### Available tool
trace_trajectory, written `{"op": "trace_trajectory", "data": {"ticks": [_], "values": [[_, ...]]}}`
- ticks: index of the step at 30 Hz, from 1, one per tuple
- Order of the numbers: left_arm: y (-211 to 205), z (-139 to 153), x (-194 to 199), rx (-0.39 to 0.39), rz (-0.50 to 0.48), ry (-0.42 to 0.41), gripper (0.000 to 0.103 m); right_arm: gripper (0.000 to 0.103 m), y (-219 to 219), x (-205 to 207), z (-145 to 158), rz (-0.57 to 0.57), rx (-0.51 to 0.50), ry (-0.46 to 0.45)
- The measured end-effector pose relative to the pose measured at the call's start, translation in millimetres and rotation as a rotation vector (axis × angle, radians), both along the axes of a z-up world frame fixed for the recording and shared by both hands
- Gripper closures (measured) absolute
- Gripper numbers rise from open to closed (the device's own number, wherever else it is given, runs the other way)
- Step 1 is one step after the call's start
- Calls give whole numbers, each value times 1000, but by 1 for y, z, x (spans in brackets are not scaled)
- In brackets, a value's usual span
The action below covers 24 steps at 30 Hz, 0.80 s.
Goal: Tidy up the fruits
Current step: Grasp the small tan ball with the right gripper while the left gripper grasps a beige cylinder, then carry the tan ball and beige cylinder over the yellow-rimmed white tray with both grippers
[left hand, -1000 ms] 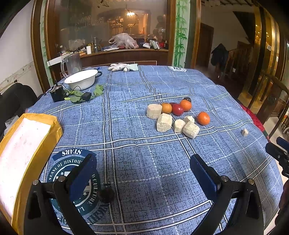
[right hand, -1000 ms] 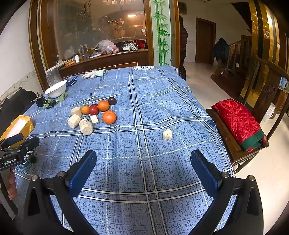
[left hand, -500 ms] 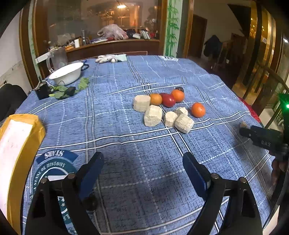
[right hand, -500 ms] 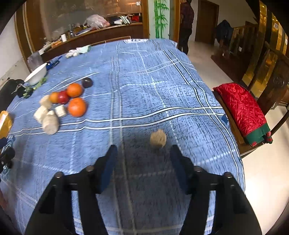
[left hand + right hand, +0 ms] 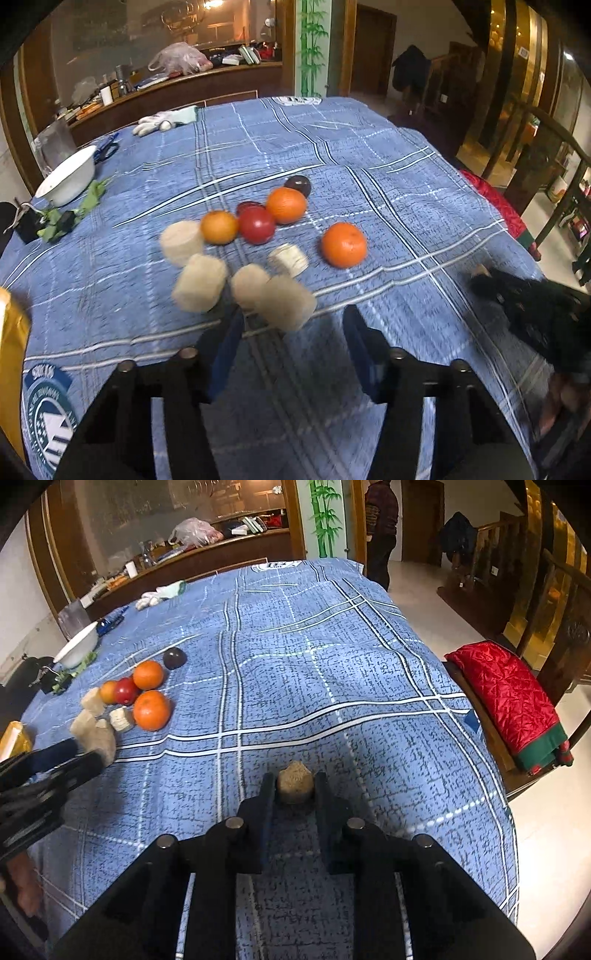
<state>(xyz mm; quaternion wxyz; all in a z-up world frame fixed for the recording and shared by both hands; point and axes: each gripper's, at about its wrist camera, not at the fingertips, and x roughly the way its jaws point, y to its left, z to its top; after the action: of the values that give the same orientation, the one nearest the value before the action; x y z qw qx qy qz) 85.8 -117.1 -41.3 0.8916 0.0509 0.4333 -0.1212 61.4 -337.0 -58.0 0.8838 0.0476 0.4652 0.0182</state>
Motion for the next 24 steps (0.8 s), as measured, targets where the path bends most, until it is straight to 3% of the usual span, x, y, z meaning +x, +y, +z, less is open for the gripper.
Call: {"op": "trace_trajectory", "data": {"ticks": [2, 12, 24], "values": [[-3, -4, 5, 43, 25, -20, 67, 81, 0, -4, 1, 3, 12, -13], [24, 14, -20, -7, 44, -83, 67, 81, 13, -18, 17, 32, 30, -63], [99, 34, -67, -68, 161, -104, 68, 81, 96, -39, 38, 192, 61, -116]]}}
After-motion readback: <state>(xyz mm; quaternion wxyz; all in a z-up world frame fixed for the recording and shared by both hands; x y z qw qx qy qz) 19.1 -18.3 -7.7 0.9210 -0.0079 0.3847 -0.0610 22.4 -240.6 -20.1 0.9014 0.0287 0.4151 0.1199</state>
